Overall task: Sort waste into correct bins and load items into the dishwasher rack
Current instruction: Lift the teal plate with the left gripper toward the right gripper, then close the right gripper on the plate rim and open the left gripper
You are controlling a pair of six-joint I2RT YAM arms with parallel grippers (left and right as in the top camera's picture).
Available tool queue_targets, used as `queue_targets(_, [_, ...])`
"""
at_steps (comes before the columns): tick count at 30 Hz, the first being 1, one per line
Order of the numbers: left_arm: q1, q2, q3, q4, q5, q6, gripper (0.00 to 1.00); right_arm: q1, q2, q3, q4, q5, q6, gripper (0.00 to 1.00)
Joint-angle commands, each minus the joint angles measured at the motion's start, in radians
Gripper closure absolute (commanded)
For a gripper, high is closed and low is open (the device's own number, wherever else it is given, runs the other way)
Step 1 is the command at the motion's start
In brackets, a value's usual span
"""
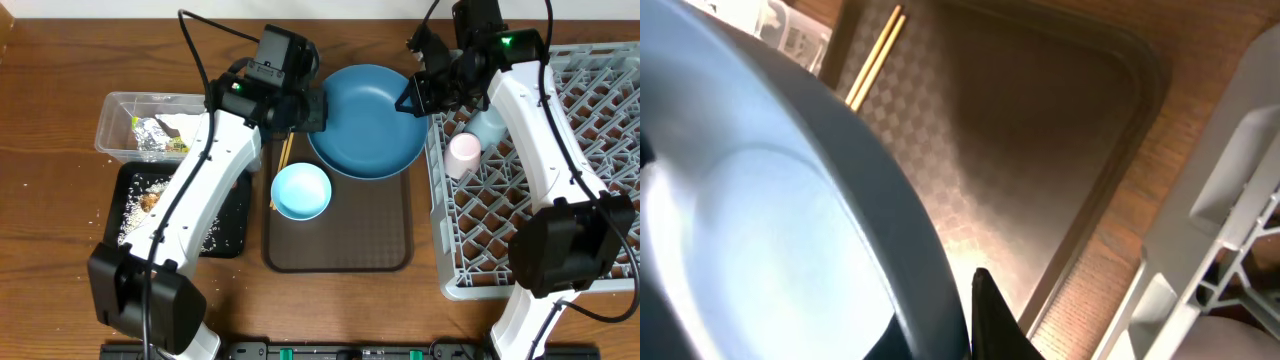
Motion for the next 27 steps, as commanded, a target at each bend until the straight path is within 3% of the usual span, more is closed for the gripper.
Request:
queue_targets(1, [-0.005, -0.016, 0.004, 0.004, 0.044, 0.006, 0.94, 0.006, 0.005, -0.005, 0.002, 0.003, 0.005, 0.99])
queue_targets(5, [-0.005, -0.016, 0.004, 0.005, 0.044, 0.006, 0.90, 0.005, 0.005, -0.005, 0.003, 0.003, 0.005, 0.99])
queue_targets(6, [-0.005, -0.016, 0.004, 0.005, 0.044, 0.006, 0.79, 0.005, 0.005, -0.005, 0.004, 0.003, 0.005, 0.99])
queue_targets(8, [-0.005, -0.016, 0.004, 0.005, 0.044, 0.006, 0.44, 0.003, 0.005, -0.005, 0.006, 0.003, 0.005, 0.99])
queue_targets(12, [-0.004, -0.016, 0.005, 0.013, 0.044, 0.023, 0.25, -0.017, -0.002, -0.003, 0.018, 0.003, 0.006, 0.99])
queue_targets(21, [0.027, -0.046, 0.005, 0.042, 0.040, 0.047, 0.19, -0.129, -0.057, -0.003, 0.014, 0.075, 0.006, 0.99])
queue_targets(24, [0.048, -0.056, 0.005, 0.042, 0.040, 0.047, 0.19, -0.200, -0.111, -0.003, 0.014, 0.169, 0.006, 0.99])
queue_targets(27, [0.064, -0.056, 0.004, 0.036, 0.040, 0.047, 0.19, -0.299, -0.200, -0.003, 0.027, 0.389, 0.006, 0.99])
